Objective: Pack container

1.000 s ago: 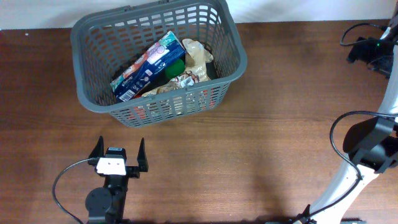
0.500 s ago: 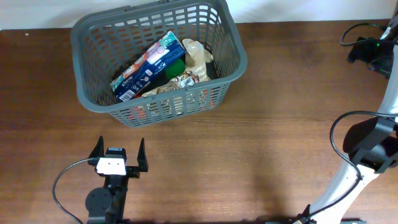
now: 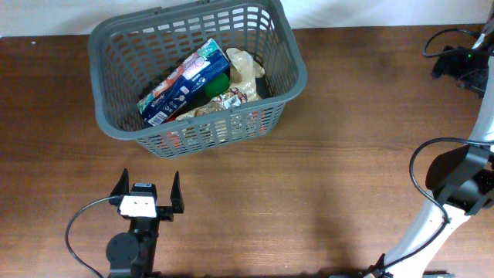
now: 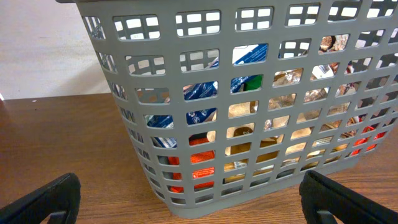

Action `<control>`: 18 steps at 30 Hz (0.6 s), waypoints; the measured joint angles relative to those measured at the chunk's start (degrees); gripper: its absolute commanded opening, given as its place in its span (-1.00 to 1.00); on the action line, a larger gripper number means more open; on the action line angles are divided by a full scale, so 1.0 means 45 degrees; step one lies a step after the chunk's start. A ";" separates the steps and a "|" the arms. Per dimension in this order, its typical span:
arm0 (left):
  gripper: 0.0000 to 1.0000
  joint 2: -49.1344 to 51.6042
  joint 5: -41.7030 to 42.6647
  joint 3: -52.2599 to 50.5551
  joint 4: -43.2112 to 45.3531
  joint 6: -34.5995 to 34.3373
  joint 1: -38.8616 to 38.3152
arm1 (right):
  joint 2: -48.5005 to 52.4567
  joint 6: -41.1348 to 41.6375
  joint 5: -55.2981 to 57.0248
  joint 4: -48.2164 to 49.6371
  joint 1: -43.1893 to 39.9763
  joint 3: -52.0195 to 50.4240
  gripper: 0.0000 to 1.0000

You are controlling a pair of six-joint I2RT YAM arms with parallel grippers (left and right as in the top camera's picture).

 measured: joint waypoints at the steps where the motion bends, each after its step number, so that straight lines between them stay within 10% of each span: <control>1: 0.98 0.0000 0.0000 -0.0005 0.0000 0.0000 0.0000 | 0.0000 0.0000 0.0000 0.0000 0.0000 0.0000 0.97; 18: 0.99 0.0000 0.0000 0.0000 0.0000 0.0000 0.0000 | -0.2448 -0.0034 0.0967 0.0155 0.1530 -0.0029 0.98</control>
